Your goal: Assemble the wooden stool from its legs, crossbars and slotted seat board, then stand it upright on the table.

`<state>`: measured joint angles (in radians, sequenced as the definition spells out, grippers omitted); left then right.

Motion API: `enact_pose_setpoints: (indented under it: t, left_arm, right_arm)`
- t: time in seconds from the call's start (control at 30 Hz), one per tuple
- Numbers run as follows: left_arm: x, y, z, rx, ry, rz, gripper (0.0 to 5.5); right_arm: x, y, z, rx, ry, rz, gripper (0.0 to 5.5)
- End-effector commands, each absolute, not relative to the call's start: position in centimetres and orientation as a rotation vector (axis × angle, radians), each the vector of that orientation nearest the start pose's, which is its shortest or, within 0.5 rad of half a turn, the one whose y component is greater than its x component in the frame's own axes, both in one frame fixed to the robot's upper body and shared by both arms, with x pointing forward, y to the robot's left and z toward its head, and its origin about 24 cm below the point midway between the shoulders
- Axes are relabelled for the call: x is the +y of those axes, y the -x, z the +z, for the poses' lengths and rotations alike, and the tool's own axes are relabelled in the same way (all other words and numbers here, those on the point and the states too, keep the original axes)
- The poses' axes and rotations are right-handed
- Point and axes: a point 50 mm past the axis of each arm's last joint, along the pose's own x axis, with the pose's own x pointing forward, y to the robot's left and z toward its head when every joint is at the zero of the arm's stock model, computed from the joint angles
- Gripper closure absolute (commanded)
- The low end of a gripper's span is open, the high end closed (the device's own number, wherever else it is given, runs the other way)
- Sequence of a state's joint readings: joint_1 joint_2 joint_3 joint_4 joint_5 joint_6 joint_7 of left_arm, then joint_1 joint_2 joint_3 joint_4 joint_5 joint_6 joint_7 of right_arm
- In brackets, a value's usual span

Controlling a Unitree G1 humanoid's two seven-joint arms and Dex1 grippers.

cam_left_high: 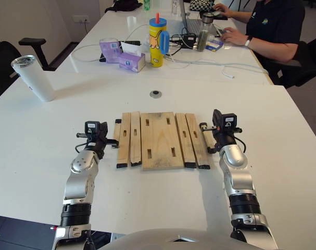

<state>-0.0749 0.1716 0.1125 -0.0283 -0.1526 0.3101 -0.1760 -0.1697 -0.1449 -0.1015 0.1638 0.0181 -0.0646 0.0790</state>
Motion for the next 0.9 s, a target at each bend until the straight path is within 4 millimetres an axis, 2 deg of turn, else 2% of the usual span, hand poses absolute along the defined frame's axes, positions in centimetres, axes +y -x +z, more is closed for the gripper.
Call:
enact_pose_setpoints:
  t: [0.03, 0.23, 0.4, 0.57, 0.73, 0.87, 0.9]
  left_arm:
    - [18.7, -26.1, 3.6, 0.348, 0.072, -0.198, 5.50]
    - [18.6, -24.6, 2.4, 0.488, 0.083, -0.294, 5.50]
    - [17.8, -24.3, 2.9, 0.499, 0.113, -0.350, 5.50]
    - [18.1, -24.0, 2.3, 0.571, 0.129, -0.344, 5.50]
    - [19.4, -24.6, 2.6, 0.540, 0.062, -0.258, 5.50]
    - [19.6, -24.8, 3.4, 0.482, 0.030, -0.253, 5.50]
    - [19.5, -24.9, 3.8, 0.463, 0.036, -0.255, 5.30]
  right_arm:
    - [-18.8, -29.0, 6.2, -0.077, 0.109, 0.011, 5.48]
    - [-18.8, -29.3, 6.3, -0.079, 0.115, 0.011, 5.48]
    - [-18.6, -29.2, 6.2, -0.081, 0.117, 0.016, 5.48]
    - [-18.6, -29.2, 6.3, -0.084, 0.121, 0.018, 5.48]
    - [-18.5, -29.3, 6.3, -0.088, 0.128, 0.025, 5.48]
    - [-18.3, -29.2, 6.3, -0.088, 0.134, 0.035, 5.48]
    - [-18.3, -29.2, 6.3, -0.088, 0.135, 0.036, 5.50]
